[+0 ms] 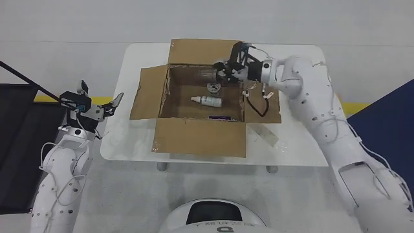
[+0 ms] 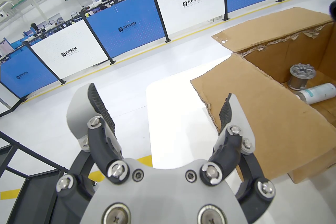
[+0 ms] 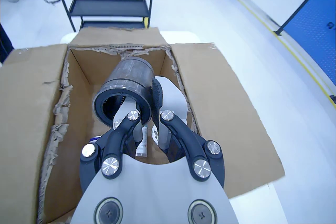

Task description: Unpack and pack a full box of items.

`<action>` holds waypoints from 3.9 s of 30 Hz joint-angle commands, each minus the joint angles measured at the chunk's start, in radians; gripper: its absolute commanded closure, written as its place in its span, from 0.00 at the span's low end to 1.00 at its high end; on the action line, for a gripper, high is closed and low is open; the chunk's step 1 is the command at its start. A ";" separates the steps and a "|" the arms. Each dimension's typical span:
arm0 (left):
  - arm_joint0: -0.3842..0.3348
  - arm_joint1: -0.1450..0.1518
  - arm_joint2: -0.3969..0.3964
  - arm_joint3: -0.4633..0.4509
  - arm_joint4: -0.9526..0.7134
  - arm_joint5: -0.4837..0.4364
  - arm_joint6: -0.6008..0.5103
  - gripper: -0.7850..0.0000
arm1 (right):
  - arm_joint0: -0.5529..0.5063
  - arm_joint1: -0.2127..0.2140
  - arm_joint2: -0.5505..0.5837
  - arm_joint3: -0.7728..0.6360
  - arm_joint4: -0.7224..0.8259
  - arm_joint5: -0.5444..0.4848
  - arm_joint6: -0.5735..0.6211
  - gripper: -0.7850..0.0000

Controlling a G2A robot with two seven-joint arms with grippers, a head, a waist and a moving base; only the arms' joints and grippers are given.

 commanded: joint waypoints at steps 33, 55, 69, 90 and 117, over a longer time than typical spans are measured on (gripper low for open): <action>0.000 0.000 0.000 0.000 0.000 0.000 0.000 0.00 | -0.189 0.150 0.606 0.158 0.336 -0.003 0.184 1.00; 0.000 0.000 0.000 0.000 0.000 0.000 0.000 0.00 | -0.121 0.185 0.662 0.260 0.288 0.229 0.375 1.00; 0.000 0.000 0.000 0.000 0.000 0.000 0.000 0.00 | 0.086 0.206 0.464 0.445 -0.170 0.505 0.687 1.00; 0.000 0.000 0.000 0.000 0.000 0.000 0.000 0.00 | 0.301 0.125 0.186 0.791 -0.249 0.450 0.762 1.00; 0.000 0.000 0.000 0.000 0.000 0.000 0.000 0.00 | 0.445 0.101 0.109 0.997 -0.233 0.358 0.713 0.61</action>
